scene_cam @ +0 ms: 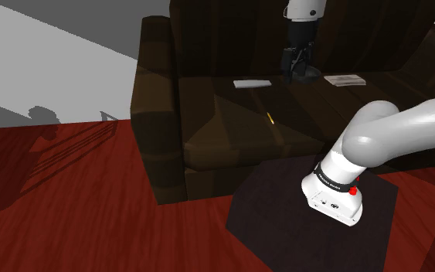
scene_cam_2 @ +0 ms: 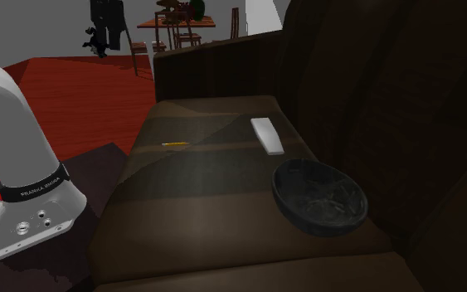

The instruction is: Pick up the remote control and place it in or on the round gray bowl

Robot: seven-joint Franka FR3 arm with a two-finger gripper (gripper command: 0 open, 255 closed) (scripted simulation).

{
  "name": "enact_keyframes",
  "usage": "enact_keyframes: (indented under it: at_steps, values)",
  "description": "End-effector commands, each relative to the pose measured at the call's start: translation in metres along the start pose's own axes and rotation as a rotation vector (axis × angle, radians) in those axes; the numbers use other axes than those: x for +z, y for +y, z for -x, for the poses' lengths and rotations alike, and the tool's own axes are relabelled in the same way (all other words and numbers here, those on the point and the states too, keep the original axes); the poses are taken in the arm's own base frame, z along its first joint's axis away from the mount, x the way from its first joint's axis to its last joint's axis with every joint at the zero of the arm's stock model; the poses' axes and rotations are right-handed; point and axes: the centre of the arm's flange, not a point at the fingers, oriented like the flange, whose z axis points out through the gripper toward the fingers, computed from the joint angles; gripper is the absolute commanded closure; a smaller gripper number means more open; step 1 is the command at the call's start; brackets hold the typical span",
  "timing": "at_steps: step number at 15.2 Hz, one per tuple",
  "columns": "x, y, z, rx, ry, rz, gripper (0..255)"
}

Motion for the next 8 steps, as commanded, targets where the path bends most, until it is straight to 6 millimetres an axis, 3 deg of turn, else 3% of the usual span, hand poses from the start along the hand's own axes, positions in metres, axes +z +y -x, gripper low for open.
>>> enact_keyframes:
  at_steps: [1,8]
  values:
    - [0.000,0.000,0.000,0.000,0.000,0.000,0]
    - [0.033,0.073,-0.034,-0.178,0.034,0.026,0]
